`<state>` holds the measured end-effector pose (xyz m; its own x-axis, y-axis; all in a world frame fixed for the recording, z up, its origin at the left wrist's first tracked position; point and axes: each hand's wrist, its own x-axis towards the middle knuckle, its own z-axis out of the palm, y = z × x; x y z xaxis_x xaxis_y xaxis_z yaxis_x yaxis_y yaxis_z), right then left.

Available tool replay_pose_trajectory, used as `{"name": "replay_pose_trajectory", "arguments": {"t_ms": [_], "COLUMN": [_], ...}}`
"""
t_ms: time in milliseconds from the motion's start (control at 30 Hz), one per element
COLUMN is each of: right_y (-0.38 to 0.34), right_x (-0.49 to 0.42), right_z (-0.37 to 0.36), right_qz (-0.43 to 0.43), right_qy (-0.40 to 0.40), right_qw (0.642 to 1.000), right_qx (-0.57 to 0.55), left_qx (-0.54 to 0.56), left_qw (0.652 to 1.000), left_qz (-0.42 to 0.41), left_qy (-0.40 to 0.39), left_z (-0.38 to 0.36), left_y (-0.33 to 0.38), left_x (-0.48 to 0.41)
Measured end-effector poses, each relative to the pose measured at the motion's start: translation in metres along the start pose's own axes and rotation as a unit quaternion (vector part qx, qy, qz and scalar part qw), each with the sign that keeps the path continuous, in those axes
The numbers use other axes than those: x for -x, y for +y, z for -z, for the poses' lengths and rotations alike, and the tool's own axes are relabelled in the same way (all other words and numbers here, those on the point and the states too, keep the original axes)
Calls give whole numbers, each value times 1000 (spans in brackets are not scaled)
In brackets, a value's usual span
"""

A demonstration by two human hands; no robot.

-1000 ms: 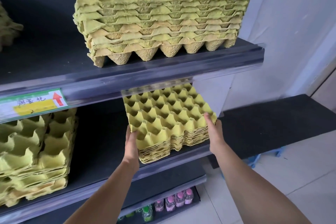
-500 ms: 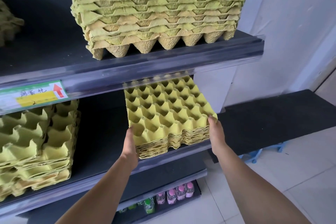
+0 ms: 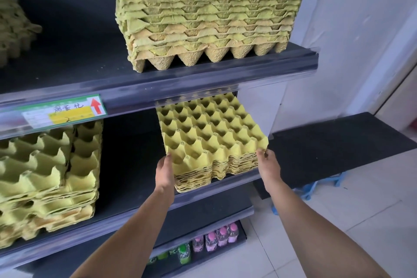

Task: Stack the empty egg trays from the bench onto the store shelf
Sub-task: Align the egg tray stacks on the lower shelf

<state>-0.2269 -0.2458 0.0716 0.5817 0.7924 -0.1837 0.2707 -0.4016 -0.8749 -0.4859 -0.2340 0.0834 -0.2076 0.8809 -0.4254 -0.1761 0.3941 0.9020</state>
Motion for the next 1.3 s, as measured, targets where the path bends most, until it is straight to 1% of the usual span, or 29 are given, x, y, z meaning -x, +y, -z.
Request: {"name": "replay_pose_trajectory", "arguments": {"t_ms": [133,200,267,367,433,567,800,867,933,1000,1067,1100,1167,1200,1233,1267,1300], "right_y": [-6,-15,-23,-31,-36,-53,-95,-108,-121,-137,-153,-158,-173,-180,-185,-189,-193], "right_x": [17,30,43,68,85,131,211,234,252,272,291,297,309,313,315,315,314], "right_z": [8,10,10,6,0,-23,-85,-111,-136,-167,-198,-210,-236,-246,-254,-260,-268], "right_qz": [69,107,159,249,310,412,531,563,589,611,619,616,592,578,565,558,553], "right_qy": [54,77,79,42,11,-76,-179,-199,-210,-213,-209,-201,-159,-130,-107,-100,-110], "right_qw": [987,974,960,933,913,870,792,761,732,708,693,692,712,726,733,728,717], "right_qx": [132,184,219,258,265,261,243,255,269,282,304,319,341,349,364,386,411], "left_qx": [-78,-120,-174,-243,-276,-308,-355,-361,-383,-422,-495,-538,-612,-638,-661,-683,-701], "left_qw": [994,985,971,949,936,921,898,889,873,843,792,764,709,684,660,634,605], "left_qz": [-75,-118,-160,-196,-213,-225,-231,-247,-267,-296,-315,-313,-305,-308,-313,-323,-342], "left_qy": [20,33,36,42,47,78,121,135,142,152,166,170,174,174,171,166,158], "left_z": [8,16,26,46,60,100,191,226,259,300,342,358,390,404,415,422,428], "left_y": [3,7,12,15,14,15,31,40,48,58,69,73,84,90,95,100,105], "left_x": [20,31,43,68,85,120,146,144,138,126,111,104,90,82,74,69,62]}}
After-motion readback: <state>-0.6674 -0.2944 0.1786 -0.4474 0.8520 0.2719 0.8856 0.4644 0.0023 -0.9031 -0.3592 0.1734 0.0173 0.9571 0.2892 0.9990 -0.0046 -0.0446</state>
